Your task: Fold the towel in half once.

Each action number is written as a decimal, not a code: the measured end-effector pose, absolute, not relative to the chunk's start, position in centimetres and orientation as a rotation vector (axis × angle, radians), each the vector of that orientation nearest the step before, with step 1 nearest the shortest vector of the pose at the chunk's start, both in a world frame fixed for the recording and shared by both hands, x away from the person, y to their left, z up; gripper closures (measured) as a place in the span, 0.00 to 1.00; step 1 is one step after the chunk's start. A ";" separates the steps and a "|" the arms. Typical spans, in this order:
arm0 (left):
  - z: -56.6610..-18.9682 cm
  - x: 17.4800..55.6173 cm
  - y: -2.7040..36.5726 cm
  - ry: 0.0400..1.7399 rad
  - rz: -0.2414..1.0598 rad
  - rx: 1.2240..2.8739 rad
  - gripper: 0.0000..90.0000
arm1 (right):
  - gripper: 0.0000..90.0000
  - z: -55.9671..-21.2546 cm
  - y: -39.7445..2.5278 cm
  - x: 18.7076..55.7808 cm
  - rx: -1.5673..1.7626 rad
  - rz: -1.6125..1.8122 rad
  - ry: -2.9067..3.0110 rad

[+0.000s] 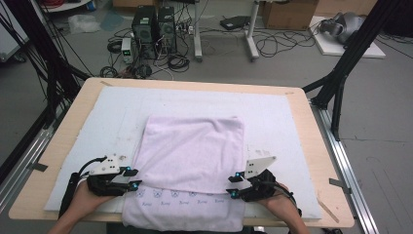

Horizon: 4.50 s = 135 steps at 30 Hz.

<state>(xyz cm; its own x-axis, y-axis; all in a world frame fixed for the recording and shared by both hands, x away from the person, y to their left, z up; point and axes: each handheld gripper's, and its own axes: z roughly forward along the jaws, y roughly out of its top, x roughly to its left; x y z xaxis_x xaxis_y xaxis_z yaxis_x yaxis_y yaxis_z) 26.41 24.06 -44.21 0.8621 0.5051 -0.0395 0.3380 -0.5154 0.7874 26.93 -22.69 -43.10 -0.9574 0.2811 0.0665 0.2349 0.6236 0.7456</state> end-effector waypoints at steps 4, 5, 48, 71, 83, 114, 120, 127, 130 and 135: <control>-44.5 26.8 23.7 0.594 0.252 2.189 0.76 | 0.81 -43.6 -22.3 27.6 0.450 1.229 2.813; -44.5 26.8 23.6 0.590 0.249 2.188 0.80 | 0.86 -43.8 -22.2 27.7 0.449 1.220 2.835; -43.3 24.8 22.7 0.551 0.219 2.186 0.73 | 0.71 -41.5 -21.3 27.9 0.401 1.344 2.822; -40.7 37.8 22.4 0.778 0.389 2.047 0.74 | 0.66 -39.8 -24.3 40.0 0.682 1.224 2.615; -43.4 44.0 21.6 0.984 0.246 2.101 0.49 | 0.51 -42.0 -24.9 46.5 0.865 1.172 2.597; -35.6 47.0 24.1 0.983 0.626 2.002 0.59 | 0.60 -34.5 -23.8 49.3 0.924 1.116 2.477; -38.1 43.3 24.9 0.923 0.552 1.996 0.59 | 0.55 -36.6 -23.4 45.7 0.881 1.083 2.614; -39.6 37.5 24.3 0.784 0.530 2.027 0.58 | 0.58 -37.4 -22.7 39.5 0.708 1.207 2.585; -40.5 35.3 24.5 0.760 0.504 2.032 0.58 | 0.59 -38.3 -22.8 37.2 0.677 1.236 2.591; -42.0 31.9 25.1 0.736 0.453 2.056 0.58 | 0.60 -39.9 -22.9 34.1 0.623 1.206 2.667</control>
